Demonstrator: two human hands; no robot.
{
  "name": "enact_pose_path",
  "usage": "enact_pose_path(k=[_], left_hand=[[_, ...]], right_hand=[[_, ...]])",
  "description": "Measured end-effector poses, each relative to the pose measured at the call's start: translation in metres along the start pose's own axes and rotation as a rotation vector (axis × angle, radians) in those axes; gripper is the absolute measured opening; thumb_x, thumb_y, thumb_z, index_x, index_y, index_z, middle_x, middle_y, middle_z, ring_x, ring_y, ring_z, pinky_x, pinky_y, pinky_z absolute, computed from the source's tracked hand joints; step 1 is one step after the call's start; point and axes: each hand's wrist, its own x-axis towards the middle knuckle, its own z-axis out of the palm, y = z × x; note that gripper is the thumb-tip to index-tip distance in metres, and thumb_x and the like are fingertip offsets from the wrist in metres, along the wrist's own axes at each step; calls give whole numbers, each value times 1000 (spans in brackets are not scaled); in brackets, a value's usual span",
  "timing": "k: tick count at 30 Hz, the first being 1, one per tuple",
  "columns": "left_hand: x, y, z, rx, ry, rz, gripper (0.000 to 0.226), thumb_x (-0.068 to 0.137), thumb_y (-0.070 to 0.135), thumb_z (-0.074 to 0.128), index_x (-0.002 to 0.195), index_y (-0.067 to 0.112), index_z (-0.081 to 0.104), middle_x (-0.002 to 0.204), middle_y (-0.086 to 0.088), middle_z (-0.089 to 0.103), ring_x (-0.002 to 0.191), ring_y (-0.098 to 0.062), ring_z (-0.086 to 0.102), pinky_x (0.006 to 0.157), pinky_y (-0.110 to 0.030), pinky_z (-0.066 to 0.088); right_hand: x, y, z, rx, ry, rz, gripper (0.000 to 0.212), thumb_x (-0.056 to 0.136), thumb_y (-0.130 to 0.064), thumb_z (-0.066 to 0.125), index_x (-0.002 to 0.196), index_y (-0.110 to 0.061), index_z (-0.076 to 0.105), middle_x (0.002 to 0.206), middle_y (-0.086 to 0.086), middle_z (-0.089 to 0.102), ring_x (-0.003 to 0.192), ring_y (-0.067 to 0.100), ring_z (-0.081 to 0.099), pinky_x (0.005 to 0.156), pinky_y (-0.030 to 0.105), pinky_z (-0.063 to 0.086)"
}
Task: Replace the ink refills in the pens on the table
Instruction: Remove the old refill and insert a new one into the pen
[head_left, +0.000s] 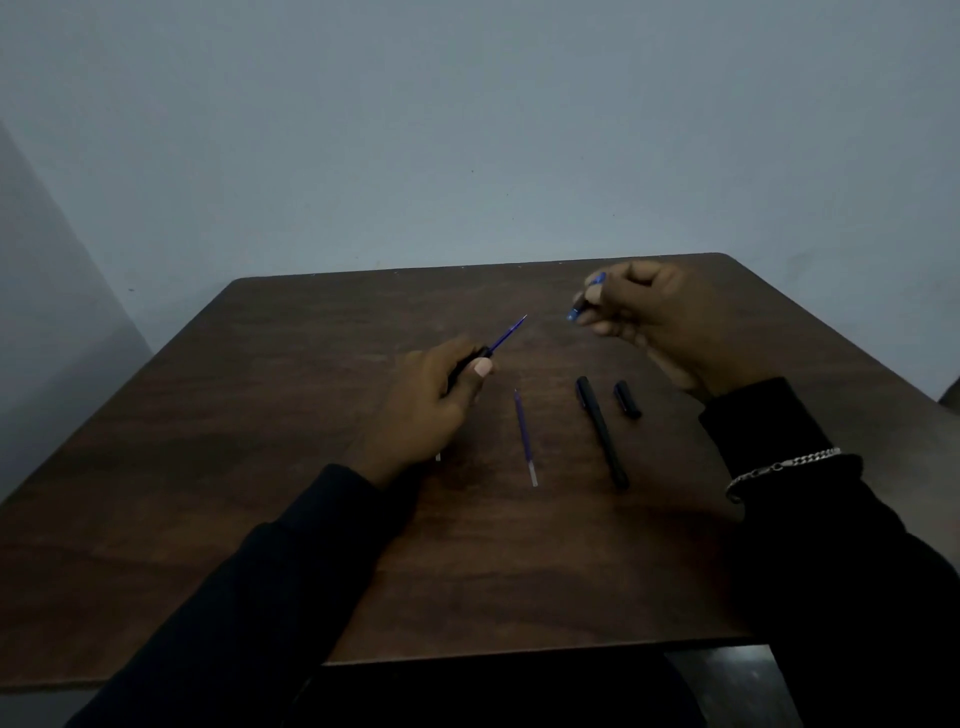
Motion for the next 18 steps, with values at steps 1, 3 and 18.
enact_pose_path(k=[1,3,18], left_hand=[[0,1,0,-1,-4,1,40,105,45,44,90,14,65,73,0,63,68,-21,62,63,-40,48],[-1,3,0,-2,-7,-3,36,106,39,46,91,12,66,73,-2,63,69,-22,62,63,-39,47],[-1,6,0,23,-44,-49,19,110,23,52,96,19,65,78,3,63,74,-20,63,66,-35,49]], right_hand=[[-2,-1,7,89,-2,-30,6,97,-3,62,95,-5,67,92,14,74,80,19,73,65,20,56],[-5,-1,18,183,-1,-68,6,96,1,61,97,-4,65,91,14,76,80,18,75,67,20,58],[-7,10,30,189,-5,-139,14,93,-2,69,107,-1,65,95,16,78,86,25,77,71,26,61]])
